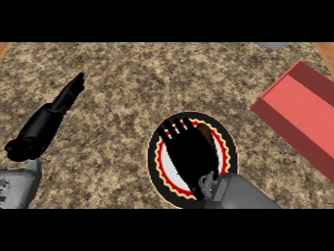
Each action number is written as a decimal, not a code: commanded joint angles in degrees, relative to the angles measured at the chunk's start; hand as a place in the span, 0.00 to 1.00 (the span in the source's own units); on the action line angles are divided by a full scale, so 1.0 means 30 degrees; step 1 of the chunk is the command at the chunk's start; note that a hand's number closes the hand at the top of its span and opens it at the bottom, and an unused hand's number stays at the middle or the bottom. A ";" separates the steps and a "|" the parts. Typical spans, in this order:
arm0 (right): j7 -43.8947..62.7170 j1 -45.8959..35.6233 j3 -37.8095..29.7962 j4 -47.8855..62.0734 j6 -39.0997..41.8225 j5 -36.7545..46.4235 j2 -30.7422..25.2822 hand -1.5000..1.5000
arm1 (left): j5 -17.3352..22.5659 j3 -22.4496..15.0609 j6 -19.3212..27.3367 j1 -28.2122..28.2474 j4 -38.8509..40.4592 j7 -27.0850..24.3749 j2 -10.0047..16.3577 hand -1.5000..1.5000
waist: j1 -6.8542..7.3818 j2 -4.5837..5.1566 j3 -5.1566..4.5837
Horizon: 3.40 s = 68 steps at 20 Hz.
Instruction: Pick the squash from the plate and place it in the cardboard box
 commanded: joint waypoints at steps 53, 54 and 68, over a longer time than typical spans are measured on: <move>-0.3626 0.1243 -0.9549 -0.6894 -0.5084 0.3518 0.1085 1.00 | -0.0273 0.2566 -0.2185 -0.0229 -0.0646 0.1186 -0.0388 0.50 | -0.0316 -0.0079 -0.0012; -0.3621 0.2204 -1.0286 -0.7225 -0.6132 0.3434 0.0957 1.00 | -0.0957 0.1726 -0.1569 0.0824 -0.1208 0.0704 -0.1173 0.50 | -0.0292 -0.0087 0.0002; -0.4409 -0.2185 -2.0579 -0.2273 -0.5715 -0.0745 -0.4114 1.00 | -0.1641 0.1349 -0.1314 -0.0119 -0.0780 0.0755 -0.1617 0.50 | -0.0029 0.0027 0.0007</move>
